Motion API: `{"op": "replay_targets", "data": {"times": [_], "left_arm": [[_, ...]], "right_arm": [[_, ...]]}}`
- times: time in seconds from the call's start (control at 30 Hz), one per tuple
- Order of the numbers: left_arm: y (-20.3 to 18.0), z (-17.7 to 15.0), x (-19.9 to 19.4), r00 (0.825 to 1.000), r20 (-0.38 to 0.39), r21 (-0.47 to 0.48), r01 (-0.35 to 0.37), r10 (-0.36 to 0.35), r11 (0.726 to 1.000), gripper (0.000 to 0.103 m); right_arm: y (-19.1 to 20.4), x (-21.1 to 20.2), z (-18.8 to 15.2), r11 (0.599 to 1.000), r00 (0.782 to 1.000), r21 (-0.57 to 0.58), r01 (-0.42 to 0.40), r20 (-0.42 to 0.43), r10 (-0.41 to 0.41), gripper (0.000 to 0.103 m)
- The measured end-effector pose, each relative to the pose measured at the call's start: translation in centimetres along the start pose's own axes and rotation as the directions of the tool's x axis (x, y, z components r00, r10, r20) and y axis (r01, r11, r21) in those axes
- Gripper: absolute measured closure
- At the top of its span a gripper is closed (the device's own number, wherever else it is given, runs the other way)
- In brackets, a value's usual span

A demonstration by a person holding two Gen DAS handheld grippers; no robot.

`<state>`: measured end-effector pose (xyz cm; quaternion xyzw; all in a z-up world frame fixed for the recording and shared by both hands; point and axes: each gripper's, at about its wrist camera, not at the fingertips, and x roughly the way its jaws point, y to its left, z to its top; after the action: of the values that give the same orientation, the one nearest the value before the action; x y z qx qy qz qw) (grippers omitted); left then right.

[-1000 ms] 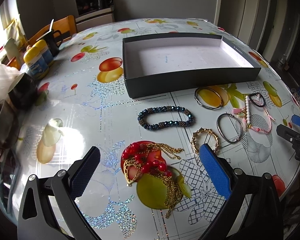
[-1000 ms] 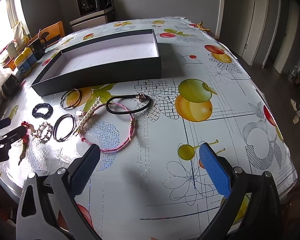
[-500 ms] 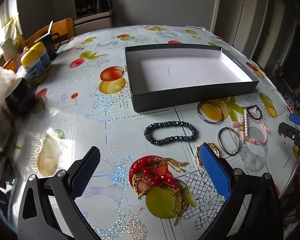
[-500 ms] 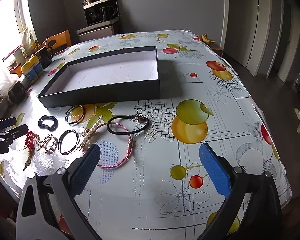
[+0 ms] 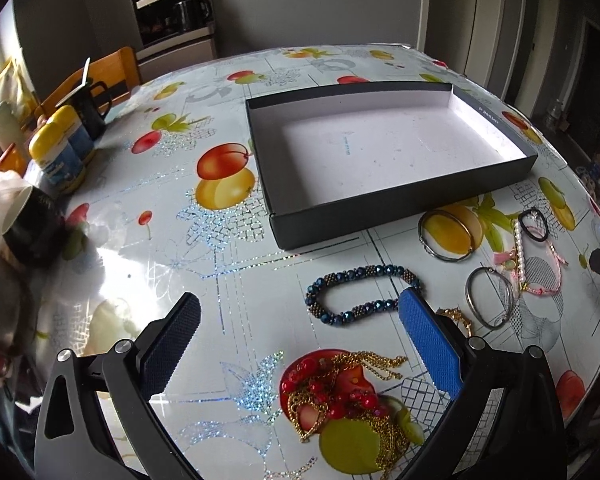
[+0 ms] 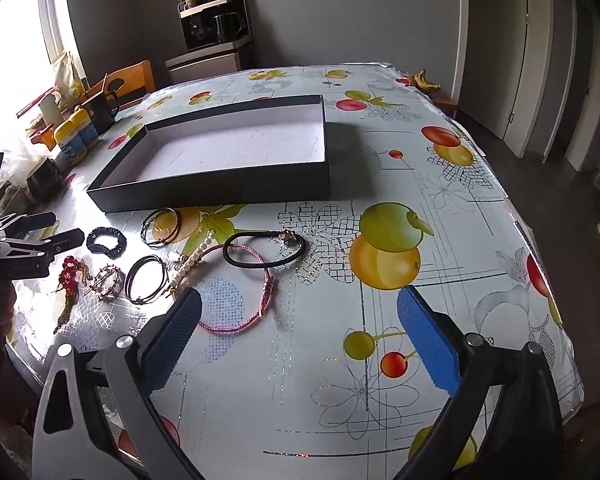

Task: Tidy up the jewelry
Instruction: 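Close the left gripper on the dark blue beaded bracelet while the right gripper grasps the black hair tie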

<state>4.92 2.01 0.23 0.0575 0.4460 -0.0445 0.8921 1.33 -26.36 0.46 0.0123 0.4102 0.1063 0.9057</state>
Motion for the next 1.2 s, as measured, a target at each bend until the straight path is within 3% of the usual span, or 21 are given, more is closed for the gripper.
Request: {"op": "replay_targets", "data": {"times": [0.2,0.37,0.43,0.93,1.2], "left_arm": [[-0.3,0.2,0.4,1.0,0.011,0.017,0.009,-0.009,1.0,0.008],[-0.3,0.3,1.1,1.0,-0.007,0.021,0.012,-0.012,1.0,0.032],[-0.1,0.3,1.1,1.0,-0.005,0.018,0.018,-0.018,1.0,0.035],[-0.2,0.4,2.1,0.998,-0.031,0.009,0.055,-0.054,0.998,0.045],[-0.4,0.2,2.7,0.996,-0.051,0.023,0.071,-0.07,0.997,0.051]], "right_arm": [[-0.1,0.8,0.4,1.0,1.0,0.001,-0.013,-0.014,0.013,0.024],[-1.1,2.3,1.6,1.0,0.999,0.03,-0.004,-0.033,0.005,0.047],[-1.3,2.8,2.1,1.0,0.999,0.029,-0.002,-0.036,0.003,0.055],[-0.4,6.7,3.8,0.999,0.991,-0.03,-0.042,-0.125,0.038,0.07],[0.9,7.3,4.0,0.992,0.992,-0.125,-0.032,-0.128,0.016,0.079]]}}
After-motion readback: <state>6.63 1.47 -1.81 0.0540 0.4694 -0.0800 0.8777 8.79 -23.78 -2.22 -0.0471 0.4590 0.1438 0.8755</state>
